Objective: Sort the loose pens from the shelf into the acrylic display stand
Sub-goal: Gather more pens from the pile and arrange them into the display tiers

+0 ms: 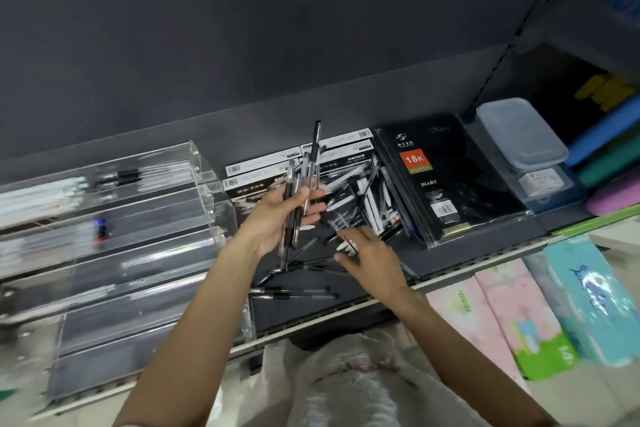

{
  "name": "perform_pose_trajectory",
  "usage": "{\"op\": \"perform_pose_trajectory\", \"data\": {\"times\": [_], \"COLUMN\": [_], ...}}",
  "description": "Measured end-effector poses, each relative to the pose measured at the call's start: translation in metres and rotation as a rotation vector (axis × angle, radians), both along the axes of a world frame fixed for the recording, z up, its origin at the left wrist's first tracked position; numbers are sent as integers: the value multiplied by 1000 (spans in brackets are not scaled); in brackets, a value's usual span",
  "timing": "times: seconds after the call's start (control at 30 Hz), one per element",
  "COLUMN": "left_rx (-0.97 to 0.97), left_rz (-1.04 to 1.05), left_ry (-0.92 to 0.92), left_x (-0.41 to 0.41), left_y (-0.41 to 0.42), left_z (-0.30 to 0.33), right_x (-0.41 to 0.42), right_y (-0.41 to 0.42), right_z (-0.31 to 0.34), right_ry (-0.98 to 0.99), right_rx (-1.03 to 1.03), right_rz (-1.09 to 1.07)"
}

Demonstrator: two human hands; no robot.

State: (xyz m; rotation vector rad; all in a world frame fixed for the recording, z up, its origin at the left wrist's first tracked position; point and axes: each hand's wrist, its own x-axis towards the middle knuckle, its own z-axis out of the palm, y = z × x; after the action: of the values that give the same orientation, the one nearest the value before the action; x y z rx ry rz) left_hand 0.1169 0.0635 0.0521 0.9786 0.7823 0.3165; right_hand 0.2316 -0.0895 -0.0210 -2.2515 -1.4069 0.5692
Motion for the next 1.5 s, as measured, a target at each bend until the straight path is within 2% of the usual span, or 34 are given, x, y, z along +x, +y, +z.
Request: {"op": "perform_pose_trajectory", "data": {"times": [0.1, 0.17, 0.3, 0.5, 0.67, 0.87, 1.0, 1.2, 1.33, 1.5], "left_rx": [-96, -128, -139, -174, -279, -284, -291, -266, -267, -237], "left_rz": [46, 43, 32, 34, 135, 150, 175, 209, 191, 95], "left_ry": [-78, -108, -142, -184, -272, -261, -290, -262, -264, -280], "left_x": [1, 2, 2, -1, -8, -13, -13, -17, -21, -28], "left_y": [-10, -17, -29, -41, -45, -50, -49, -52, -57, -64], "left_z": [-3, -4, -4, -5, -5, -10, -8, -10, -14, -16], "right_x": [21, 33, 49, 54, 52, 49, 46, 40, 39, 31], "right_y": [14, 27, 62, 107, 110, 111, 113, 113, 120, 133], "right_z": [25, 52, 99, 116, 101, 102, 102, 103, 114, 132], "right_ry": [358, 602, 681, 559, 579, 648, 569, 593, 493, 268], "right_rx": [247, 336, 385, 279, 201, 104, -18, -63, -219, -380], "right_rz": [-167, -212, -107, 128, 175, 267, 375, 405, 515, 744]}}
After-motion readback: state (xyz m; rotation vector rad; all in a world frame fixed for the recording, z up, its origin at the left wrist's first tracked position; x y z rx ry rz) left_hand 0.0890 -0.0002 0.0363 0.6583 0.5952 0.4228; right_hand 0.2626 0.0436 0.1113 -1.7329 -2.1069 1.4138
